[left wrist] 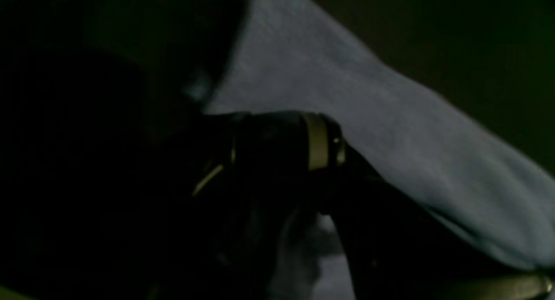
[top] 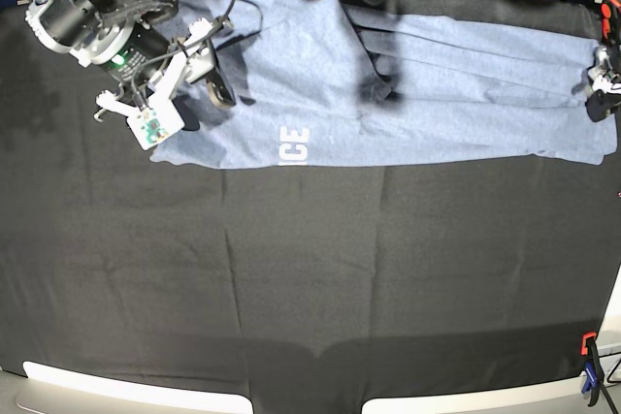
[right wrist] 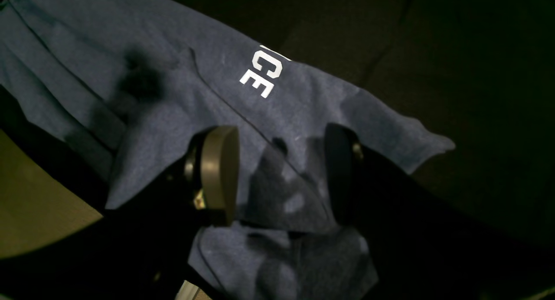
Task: Layout the t-shirt on the table in an organized manner, then fold the t-shirt properly
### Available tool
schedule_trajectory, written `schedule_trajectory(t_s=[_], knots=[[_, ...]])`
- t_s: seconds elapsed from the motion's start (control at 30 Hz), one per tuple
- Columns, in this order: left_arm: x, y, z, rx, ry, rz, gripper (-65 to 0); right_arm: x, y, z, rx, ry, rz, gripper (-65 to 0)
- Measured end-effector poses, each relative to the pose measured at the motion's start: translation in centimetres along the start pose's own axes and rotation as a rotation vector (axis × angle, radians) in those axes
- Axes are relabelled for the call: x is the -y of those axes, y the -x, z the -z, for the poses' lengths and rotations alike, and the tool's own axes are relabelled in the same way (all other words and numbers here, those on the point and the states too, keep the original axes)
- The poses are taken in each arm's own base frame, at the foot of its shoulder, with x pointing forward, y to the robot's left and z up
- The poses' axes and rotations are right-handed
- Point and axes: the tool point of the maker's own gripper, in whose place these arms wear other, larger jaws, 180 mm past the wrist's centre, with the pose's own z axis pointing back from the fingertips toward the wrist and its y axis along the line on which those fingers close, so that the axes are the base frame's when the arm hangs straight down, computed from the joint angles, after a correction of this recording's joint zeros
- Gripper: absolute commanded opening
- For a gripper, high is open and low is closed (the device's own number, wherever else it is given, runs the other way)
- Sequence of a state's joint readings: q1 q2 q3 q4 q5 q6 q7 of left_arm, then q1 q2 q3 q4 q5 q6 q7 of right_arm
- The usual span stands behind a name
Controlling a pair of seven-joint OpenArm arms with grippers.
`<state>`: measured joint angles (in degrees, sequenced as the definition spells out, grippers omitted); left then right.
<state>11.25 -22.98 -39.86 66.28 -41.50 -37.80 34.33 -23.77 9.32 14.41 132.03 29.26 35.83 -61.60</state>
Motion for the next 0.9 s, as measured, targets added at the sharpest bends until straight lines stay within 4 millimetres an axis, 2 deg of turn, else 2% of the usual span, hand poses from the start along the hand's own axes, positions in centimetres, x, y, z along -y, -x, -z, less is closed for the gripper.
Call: schedule_trajectory(t_s=[0.1, 0.23, 0.27, 0.33, 0.37, 0.6, 0.8, 0.9], knots=[[1.7, 0.6, 0.3, 0.001, 0.073, -0.059, -48.4, -0.2, -0.2, 0.0, 0.009, -0.011, 0.005, -34.3], [2.0, 0.7, 0.4, 0.008, 0.084, -0.080, -49.9, -0.2, -0.1, 0.0, 0.008, -0.011, 0.005, -34.3], [2.2, 0.7, 0.4, 0.016, 0.091, -0.093, -52.6, -0.2, -0.1, 0.0, 0.008, -0.011, 0.005, -34.3], [2.3, 0.8, 0.5, 0.021, 0.093, -0.100, -62.6, -0.2, -0.1, 0.0, 0.008, -0.011, 0.006, -34.3], [2.3, 0.7, 0.5, 0.027, 0.092, -0.099, -65.0, -0.2, -0.1, 0.0, 0.008, -0.011, 0.006, -34.3], [1.7, -1.1, 0.3, 0.133, 0.065, -0.075, -65.0, -0.2, 0.0, 0.0, 0.001, -0.011, 0.007, -34.3], [1.4, -1.0, 0.3, 0.128, 0.043, -0.054, -65.0, -0.2, 0.0, 0.0, 0.001, -0.010, 0.006, -34.3], [1.7, -1.4, 0.2, 0.131, 0.050, -0.035, -65.0, 0.5, 0.3, 0.0, -0.014, 0.025, -0.014, -34.3]])
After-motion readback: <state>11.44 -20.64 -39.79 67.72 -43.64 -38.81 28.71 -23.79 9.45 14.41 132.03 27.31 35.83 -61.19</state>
